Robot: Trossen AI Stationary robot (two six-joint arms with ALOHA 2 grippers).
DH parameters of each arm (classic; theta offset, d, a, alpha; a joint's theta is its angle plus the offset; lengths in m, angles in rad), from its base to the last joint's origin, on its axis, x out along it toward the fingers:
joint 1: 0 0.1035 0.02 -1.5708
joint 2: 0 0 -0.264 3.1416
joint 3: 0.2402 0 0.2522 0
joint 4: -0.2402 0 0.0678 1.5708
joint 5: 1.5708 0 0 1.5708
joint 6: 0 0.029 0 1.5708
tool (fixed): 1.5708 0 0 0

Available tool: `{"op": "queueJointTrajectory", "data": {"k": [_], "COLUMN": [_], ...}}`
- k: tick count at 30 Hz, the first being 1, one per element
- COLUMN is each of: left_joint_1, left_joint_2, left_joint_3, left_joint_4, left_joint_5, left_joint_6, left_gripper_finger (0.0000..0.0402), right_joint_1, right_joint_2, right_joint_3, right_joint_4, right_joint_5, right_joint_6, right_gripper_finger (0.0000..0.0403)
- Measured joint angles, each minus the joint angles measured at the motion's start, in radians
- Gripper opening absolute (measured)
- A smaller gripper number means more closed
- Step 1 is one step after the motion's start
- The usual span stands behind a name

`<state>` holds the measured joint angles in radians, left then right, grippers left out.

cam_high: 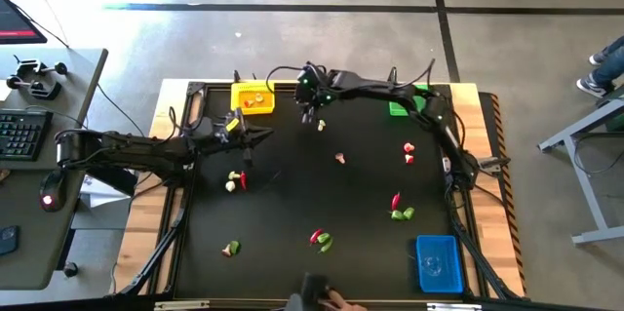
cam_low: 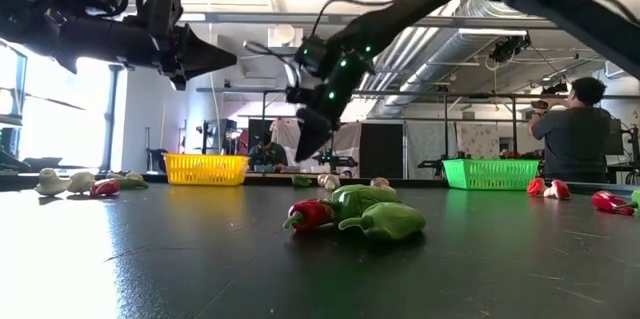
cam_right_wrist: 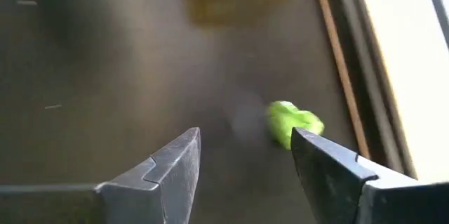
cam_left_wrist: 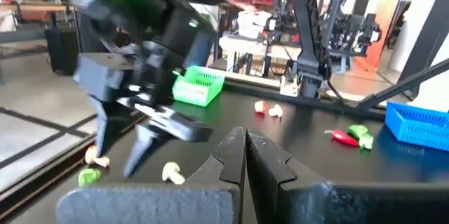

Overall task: Sort produce into baskets
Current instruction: Put the green bell pepper into the blue bin

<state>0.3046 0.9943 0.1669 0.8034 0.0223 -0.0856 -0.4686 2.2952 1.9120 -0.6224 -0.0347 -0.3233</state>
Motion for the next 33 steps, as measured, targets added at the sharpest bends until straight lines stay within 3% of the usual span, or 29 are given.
{"op": "queueJointTrajectory", "data": {"k": [5,18,26,33], "left_joint_1": [0.000,0.000,0.000,0.000], "left_joint_2": [0.000,0.000,0.000,0.000], "left_joint_3": [0.000,0.000,0.000,0.000], "left_joint_4": [-0.027,-0.058,-0.059,-0.059], "left_joint_5": [0.000,0.000,0.000,0.000], "left_joint_6": [0.001,0.019,0.019,0.011], "left_gripper_finger": [0.0000,0.0000,0.0000,0.0000], "right_joint_1": [0.006,-0.003,-0.004,-0.001], "right_joint_2": [0.086,0.275,0.276,0.268], "right_joint_3": [0.133,0.438,0.444,0.444], "right_joint_4": [-0.049,-0.328,-0.352,-0.356], "right_joint_5": [0.084,0.075,-0.003,0.026], "right_joint_6": [-0.004,-0.018,0.007,-0.010], "right_gripper_finger": [0.0215,0.0204,0.0107,0.0028]}}
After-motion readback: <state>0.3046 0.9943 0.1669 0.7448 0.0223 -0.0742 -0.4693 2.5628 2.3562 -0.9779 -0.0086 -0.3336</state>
